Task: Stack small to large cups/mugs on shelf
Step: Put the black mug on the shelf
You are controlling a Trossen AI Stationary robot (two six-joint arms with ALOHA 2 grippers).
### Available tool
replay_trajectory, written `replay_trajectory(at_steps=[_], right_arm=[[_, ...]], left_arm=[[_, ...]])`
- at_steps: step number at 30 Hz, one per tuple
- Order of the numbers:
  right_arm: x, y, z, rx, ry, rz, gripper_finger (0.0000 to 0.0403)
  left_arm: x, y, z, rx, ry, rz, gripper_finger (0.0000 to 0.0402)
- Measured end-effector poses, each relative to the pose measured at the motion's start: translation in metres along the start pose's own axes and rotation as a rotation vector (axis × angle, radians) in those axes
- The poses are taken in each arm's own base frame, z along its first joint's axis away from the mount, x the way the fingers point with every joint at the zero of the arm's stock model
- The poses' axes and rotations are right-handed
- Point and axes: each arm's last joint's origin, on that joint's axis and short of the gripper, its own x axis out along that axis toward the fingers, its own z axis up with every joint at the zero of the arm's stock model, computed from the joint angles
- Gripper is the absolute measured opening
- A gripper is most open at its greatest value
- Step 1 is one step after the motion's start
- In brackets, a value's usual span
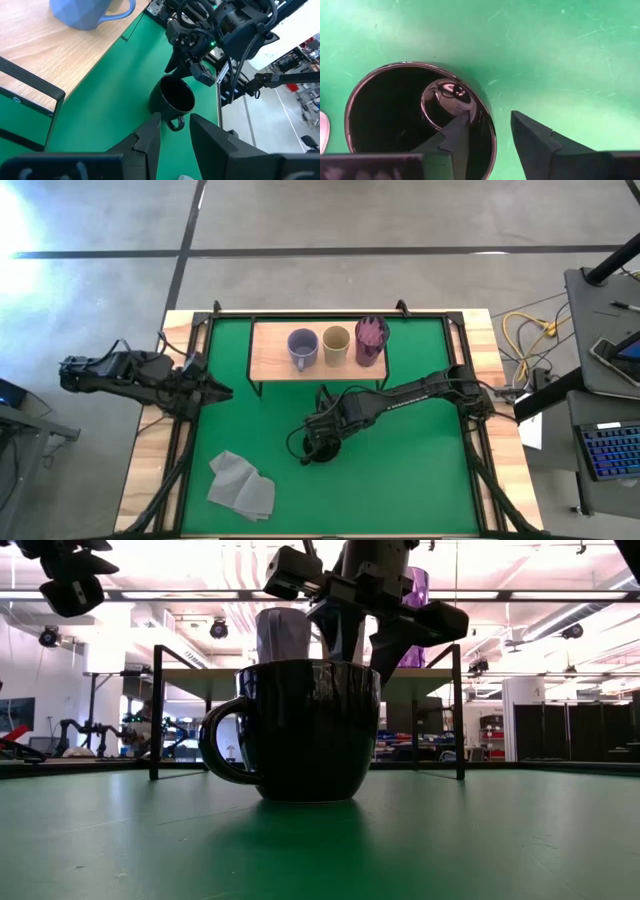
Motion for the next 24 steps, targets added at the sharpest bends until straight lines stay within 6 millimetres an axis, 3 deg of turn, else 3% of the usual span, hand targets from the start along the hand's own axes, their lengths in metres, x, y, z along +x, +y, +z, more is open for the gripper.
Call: replay_trajectory(at_steps=[9, 24], right_arm=[[-0.011, 0.005, 0.003, -0.033, -0.035, 0.029, 0.0180], [-0.037, 0.013, 0.003, -0.060, -0.022, 0.084, 0.0183]], left_arm=[[0.006, -0.001, 0.000, 0.003, 0.023, 0.019, 0.0089], [0.008, -0.001, 0.000, 0.001, 0.029, 0.025, 0.0089]])
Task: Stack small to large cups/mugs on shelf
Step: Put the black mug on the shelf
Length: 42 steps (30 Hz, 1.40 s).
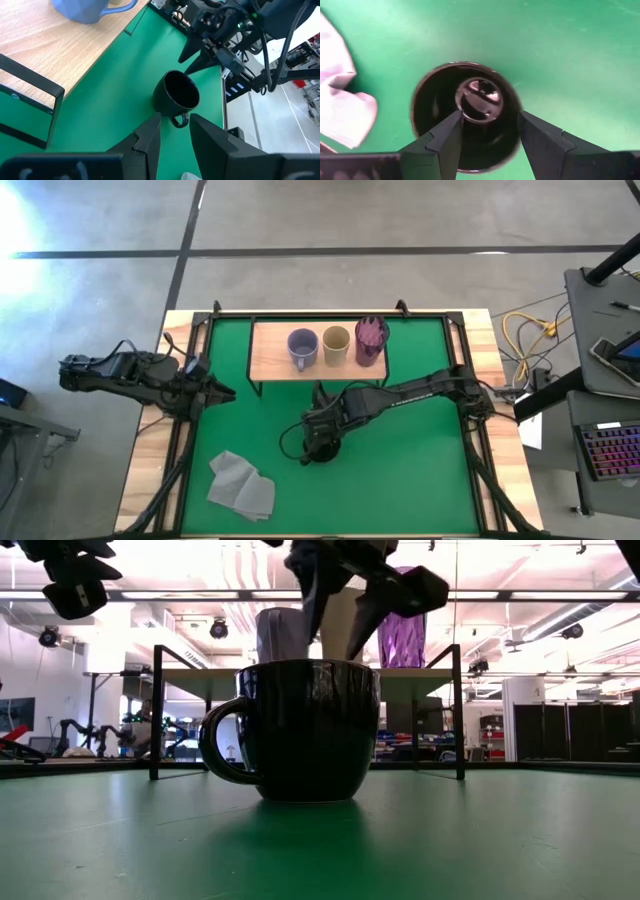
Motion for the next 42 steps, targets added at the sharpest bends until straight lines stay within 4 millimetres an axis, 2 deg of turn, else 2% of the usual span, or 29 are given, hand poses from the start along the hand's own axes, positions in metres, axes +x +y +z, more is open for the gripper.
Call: replay_trajectory(at_steps=[9, 42], right_arm=[[-0.013, -0.014, -0.007, 0.011, 0.047, -0.163, 0.0183], [-0.015, -0.014, -0.009, 0.006, 0.049, -0.171, 0.0183]], left_arm=[[0.000, 0.000, 0.000, -0.001, 0.000, -0.002, 0.0089], [0.002, 0.000, 0.000, -0.024, 0.008, 0.007, 0.0089]])
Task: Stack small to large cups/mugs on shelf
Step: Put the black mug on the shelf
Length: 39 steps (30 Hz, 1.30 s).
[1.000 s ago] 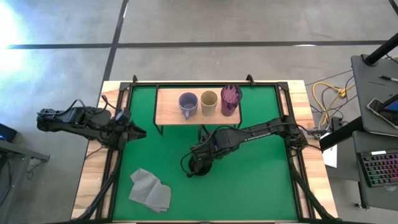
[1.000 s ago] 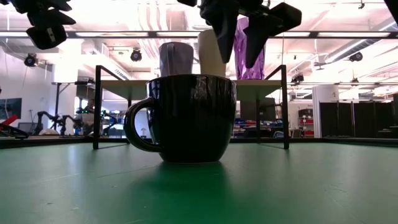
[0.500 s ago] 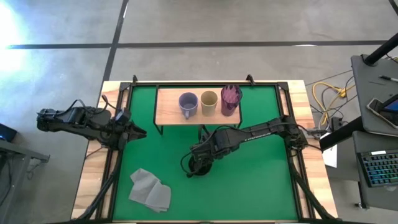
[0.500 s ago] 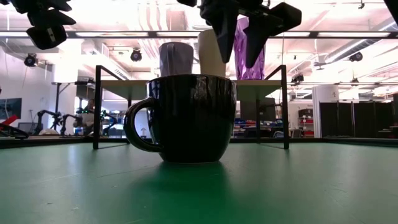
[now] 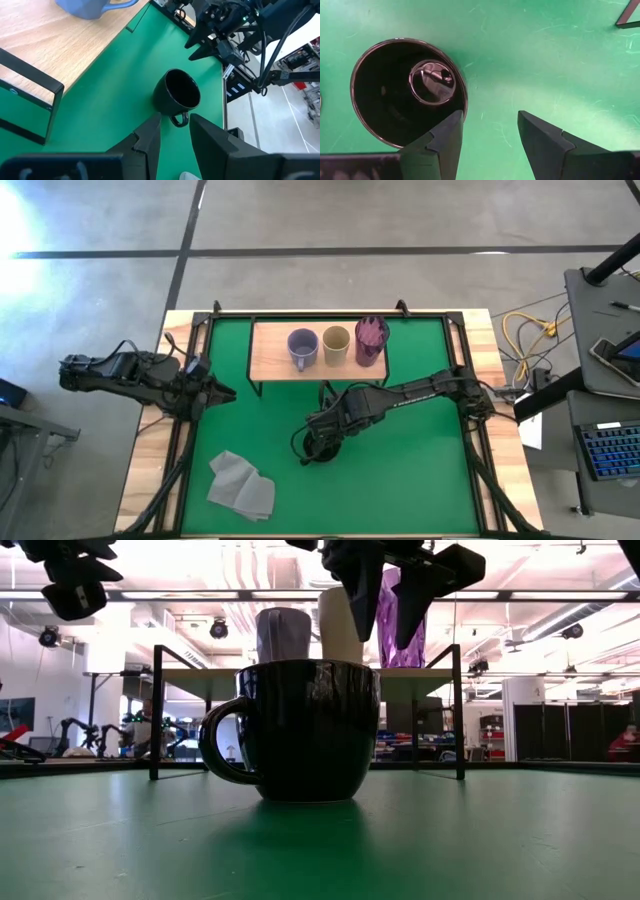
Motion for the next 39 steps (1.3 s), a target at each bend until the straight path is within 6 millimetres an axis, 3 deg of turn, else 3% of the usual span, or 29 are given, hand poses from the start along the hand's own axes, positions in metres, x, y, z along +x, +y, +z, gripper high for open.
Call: replay_trajectory(at_steps=[9, 16, 28, 32, 39], right_arm=[[-0.001, 0.002, -0.009, -0.016, 0.002, 0.002, 0.0183], [-0.002, 0.003, -0.029, 0.008, 0.016, -0.027, 0.0183], [-0.016, -0.006, -0.095, 0.157, 0.044, -0.128, 0.0183], [-0.023, -0.009, -0.119, 0.220, 0.021, -0.112, 0.0183], [-0.027, -0.014, -0.159, 0.319, -0.006, -0.102, 0.0183]], left_arm=[[0.009, -0.008, 0.005, -0.002, 0.018, -0.074, 0.0089], [0.034, -0.022, 0.016, -0.019, 0.022, -0.089, 0.0089], [0.108, -0.061, 0.040, 0.114, 0.257, 0.094, 0.0070], [0.138, -0.064, 0.038, 0.133, 0.331, 0.152, 0.0070], [0.174, -0.068, 0.035, 0.173, 0.367, 0.152, 0.0079]])
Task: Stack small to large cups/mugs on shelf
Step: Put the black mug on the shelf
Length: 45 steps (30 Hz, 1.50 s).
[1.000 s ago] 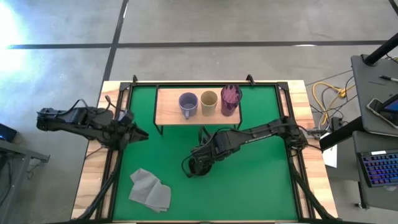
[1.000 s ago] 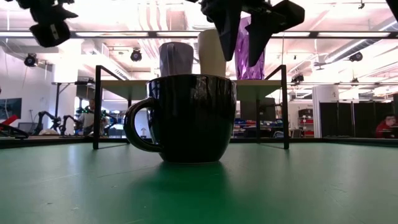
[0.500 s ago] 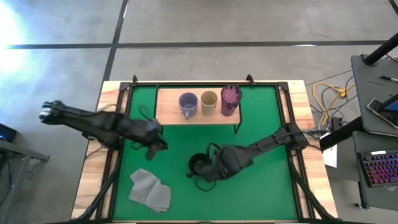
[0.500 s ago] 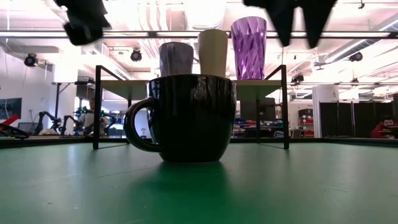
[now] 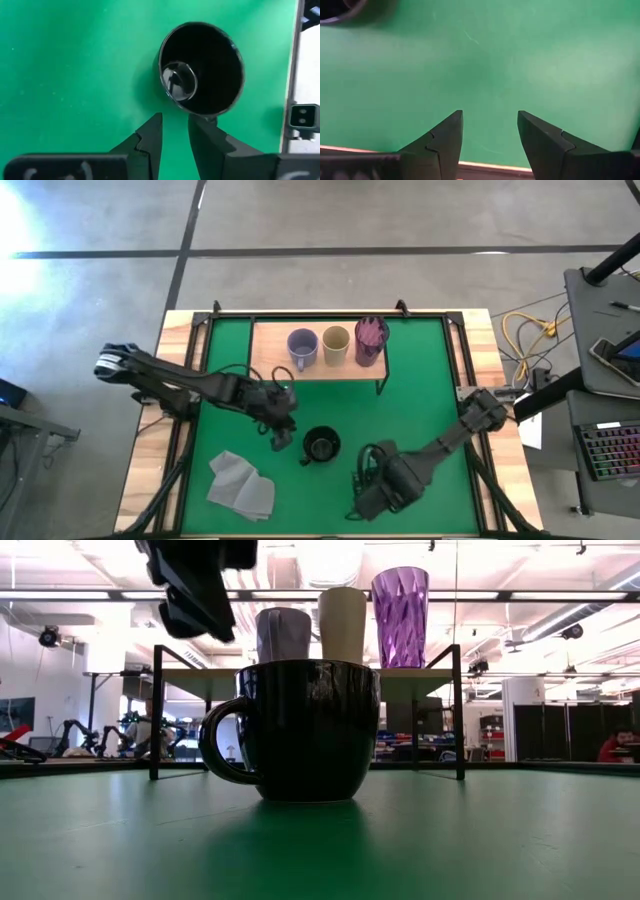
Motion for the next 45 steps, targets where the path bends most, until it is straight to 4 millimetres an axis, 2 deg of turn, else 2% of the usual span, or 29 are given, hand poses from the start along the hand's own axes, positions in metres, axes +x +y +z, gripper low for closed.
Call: replay_trajectory(at_steps=[6, 11, 14, 25, 31, 41, 45], right_arm=[[-0.001, -0.013, -0.022, 0.045, -0.002, 0.003, 0.0183], [-0.002, -0.019, -0.031, 0.042, -0.002, 0.006, 0.0183], [-0.002, -0.020, -0.034, 0.035, -0.003, 0.005, 0.0183], [0.007, -0.023, -0.035, 0.027, -0.025, -0.023, 0.0182], [0.010, -0.023, -0.035, 0.025, -0.030, -0.031, 0.0182], [0.011, -0.023, -0.035, 0.018, -0.034, -0.036, 0.0182], [0.011, -0.024, -0.035, 0.018, -0.034, -0.037, 0.0182]], left_arm=[[0.023, -0.004, 0.004, -0.002, 0.032, -0.028, 0.0080], [0.045, -0.007, 0.005, -0.028, 0.048, -0.059, 0.0080], [0.058, -0.006, 0.004, -0.029, 0.066, -0.046, 0.0080], [0.078, -0.004, 0.004, -0.032, 0.047, -0.024, 0.0080], [0.074, -0.004, 0.004, -0.055, 0.052, -0.022, 0.0080], [0.051, -0.013, 0.019, -0.052, -0.026, -0.070, 0.0080], [0.047, -0.010, 0.019, -0.039, -0.038, 0.006, 0.0080]])
